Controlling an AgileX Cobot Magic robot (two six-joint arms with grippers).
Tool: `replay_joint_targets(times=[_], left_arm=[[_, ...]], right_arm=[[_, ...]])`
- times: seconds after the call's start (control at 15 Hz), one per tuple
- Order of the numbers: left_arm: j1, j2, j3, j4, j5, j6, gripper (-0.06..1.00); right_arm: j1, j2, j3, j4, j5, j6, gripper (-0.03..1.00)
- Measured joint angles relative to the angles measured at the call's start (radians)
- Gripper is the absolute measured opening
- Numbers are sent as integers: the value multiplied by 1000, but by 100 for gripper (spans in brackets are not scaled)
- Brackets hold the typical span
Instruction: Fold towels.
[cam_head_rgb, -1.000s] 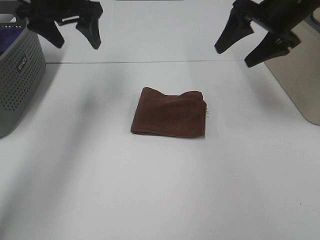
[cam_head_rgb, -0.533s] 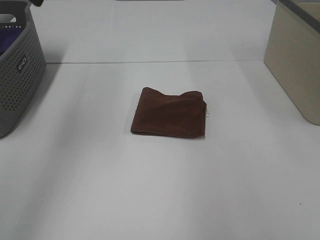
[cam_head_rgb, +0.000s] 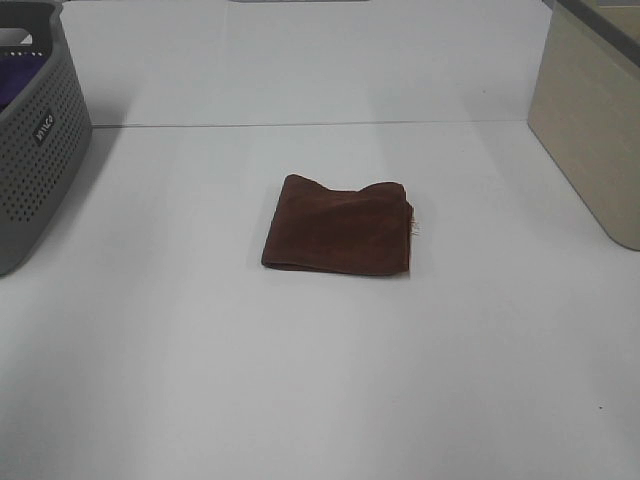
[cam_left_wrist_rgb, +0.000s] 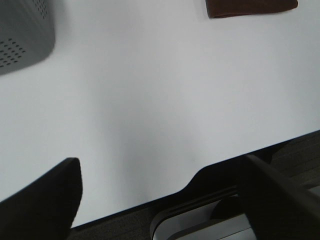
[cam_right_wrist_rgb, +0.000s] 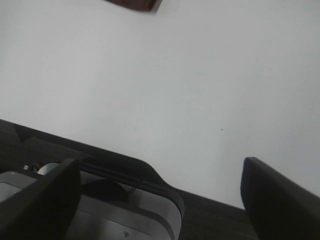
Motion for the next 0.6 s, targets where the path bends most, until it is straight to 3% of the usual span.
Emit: replay_joint_targets(times=[0.27, 0.4, 0.6], left_arm=[[0, -346, 185, 0, 3, 9, 78], [0, -550, 276, 0, -3, 92, 78], [0, -626, 350, -4, -68, 132, 78]], right_arm=[[0, -266, 184, -56, 3, -2, 84], [0, -437, 287, -60, 3, -3, 84], [0, -519, 349, -62, -26, -27, 84]])
